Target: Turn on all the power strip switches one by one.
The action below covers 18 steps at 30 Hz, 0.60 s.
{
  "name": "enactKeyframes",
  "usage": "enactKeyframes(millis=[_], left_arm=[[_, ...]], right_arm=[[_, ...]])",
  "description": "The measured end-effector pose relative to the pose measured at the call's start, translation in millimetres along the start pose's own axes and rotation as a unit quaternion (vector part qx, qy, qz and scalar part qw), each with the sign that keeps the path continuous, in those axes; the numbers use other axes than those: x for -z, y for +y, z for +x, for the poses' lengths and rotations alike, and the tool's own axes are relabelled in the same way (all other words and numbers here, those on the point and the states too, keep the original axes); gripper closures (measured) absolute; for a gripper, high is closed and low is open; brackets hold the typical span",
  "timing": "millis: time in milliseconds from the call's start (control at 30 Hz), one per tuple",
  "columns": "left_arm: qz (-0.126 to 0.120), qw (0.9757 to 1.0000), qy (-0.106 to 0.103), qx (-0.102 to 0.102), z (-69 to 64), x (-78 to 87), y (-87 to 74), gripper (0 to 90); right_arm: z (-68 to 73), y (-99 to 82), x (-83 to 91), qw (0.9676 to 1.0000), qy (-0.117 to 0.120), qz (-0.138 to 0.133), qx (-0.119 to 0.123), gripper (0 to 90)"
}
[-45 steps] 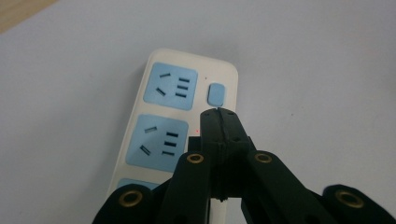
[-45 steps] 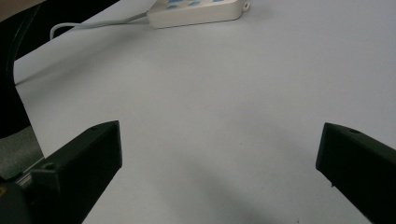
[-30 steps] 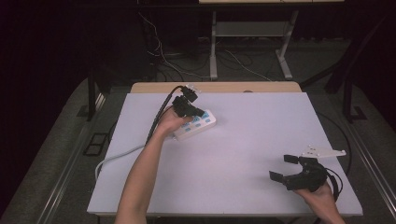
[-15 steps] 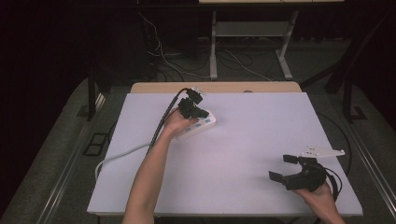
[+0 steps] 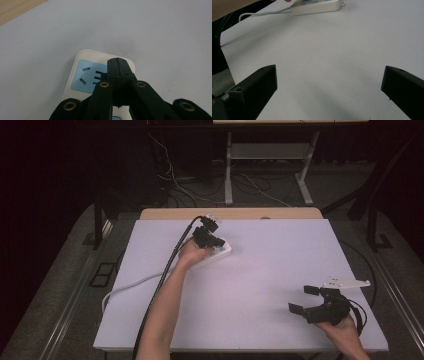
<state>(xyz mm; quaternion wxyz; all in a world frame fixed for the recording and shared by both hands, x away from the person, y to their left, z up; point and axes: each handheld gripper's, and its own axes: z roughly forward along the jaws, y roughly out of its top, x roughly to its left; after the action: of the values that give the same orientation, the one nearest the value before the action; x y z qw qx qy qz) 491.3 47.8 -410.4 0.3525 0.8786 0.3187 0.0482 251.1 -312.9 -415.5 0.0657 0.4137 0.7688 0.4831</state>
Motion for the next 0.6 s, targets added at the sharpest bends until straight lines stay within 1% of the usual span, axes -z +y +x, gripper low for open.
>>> enactKeyframes(millis=[100, 267, 300, 367, 533, 600], left_arm=[[0.008, 1.0, 0.0, -0.003, -1.1, -1.2, -0.7, 89.9], [0.007, 0.9999, -0.009, 0.0, -3.0, -2.4, -1.6, 89.9], [0.009, 0.9999, -0.008, -0.004, -3.4, -2.6, -1.2, 89.9], [0.013, 0.9999, -0.007, -0.002, -4.3, -2.9, -1.1, 89.9], [0.012, 0.9998, -0.013, 0.012, -2.0, -4.5, -2.2, 90.0], [0.014, 0.9998, -0.012, 0.012, -2.0, -4.7, -2.2, 90.0]], right_arm=[[-0.9, -0.2, 0.2, 1.0, 0.0, 0.0, -0.001, 0.4], [-0.6, -0.2, -0.1, 1.0, -0.001, 0.001, -0.001, 0.4], [-0.6, -0.2, -0.2, 1.0, -0.001, 0.001, 0.0, 0.4], [-0.5, -0.2, -0.1, 1.0, -0.001, 0.001, -0.001, 0.4], [-1.2, -0.4, 1.1, 1.0, -0.001, -0.002, -0.003, 0.4], [-1.2, -0.6, 1.9, 1.0, -0.002, -0.003, -0.003, 0.4]])
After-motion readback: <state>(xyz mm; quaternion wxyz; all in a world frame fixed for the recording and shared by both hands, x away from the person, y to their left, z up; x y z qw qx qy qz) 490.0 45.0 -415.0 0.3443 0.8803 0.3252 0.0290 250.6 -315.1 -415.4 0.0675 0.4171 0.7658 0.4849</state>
